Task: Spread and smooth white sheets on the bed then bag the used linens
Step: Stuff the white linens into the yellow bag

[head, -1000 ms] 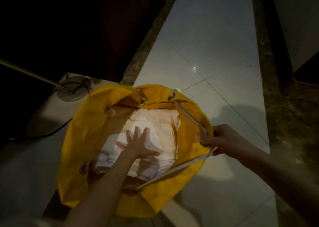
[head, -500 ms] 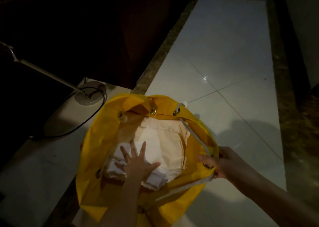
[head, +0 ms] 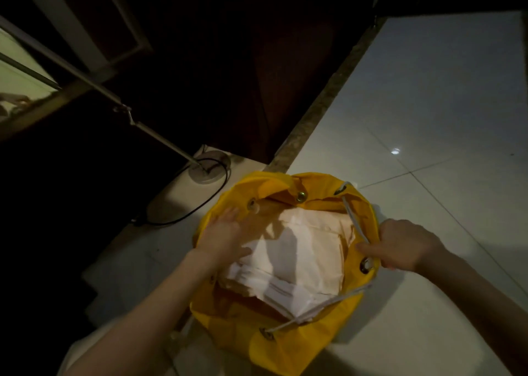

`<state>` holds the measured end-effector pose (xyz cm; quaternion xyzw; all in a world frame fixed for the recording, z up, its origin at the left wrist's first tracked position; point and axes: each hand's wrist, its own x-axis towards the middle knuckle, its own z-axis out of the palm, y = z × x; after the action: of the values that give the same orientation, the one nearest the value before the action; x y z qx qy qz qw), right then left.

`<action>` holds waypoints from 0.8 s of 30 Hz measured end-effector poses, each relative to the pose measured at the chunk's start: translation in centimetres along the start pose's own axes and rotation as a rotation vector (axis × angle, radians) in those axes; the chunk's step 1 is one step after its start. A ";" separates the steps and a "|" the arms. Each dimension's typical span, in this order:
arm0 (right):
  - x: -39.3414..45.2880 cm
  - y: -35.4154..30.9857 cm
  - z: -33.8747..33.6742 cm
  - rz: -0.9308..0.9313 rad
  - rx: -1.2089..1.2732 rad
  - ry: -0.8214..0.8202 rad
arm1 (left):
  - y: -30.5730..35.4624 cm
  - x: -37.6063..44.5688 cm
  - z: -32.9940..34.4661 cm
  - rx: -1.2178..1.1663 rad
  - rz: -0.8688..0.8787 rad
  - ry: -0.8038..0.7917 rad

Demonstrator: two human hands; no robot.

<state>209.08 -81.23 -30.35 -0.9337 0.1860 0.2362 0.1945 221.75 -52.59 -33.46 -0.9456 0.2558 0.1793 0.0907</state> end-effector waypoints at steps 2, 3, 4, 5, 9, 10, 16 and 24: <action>0.1 -0.3 -0.3 0.012 -0.095 0.029 | -0.3 0.0 0.8 0.270 -0.051 0.028; 0.1 -0.4 -0.4 0.022 -0.128 0.048 | -0.4 0.1 1.6 0.337 -0.069 0.041; 0.3 -0.6 -0.5 0.032 -0.147 0.076 | -0.6 0.4 2.3 0.374 -0.084 0.069; 0.4 -0.7 -0.5 0.041 -0.158 0.110 | -0.9 0.7 2.9 0.381 -0.108 0.099; 0.7 -1.8 -0.8 0.048 -0.194 0.249 | -1.8 2.0 1.8 0.304 -0.188 0.202; 0.7 -2.2 -0.8 0.042 -0.196 0.275 | -2.2 2.3 1.4 0.259 -0.195 0.220; 1.2 -3.9 -1.2 0.018 -0.186 0.285 | -5.7 3.0 -0.1 -0.209 -0.143 0.292; 1.4 -7.7 -0.8 -0.218 0.041 0.363 | -7.5 2.0 -2.6 -0.769 0.041 0.418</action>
<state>213.91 -75.34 -28.24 -0.9714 0.1206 0.0376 0.2011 227.98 -47.82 -31.25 -0.9213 0.2020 0.0681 -0.3252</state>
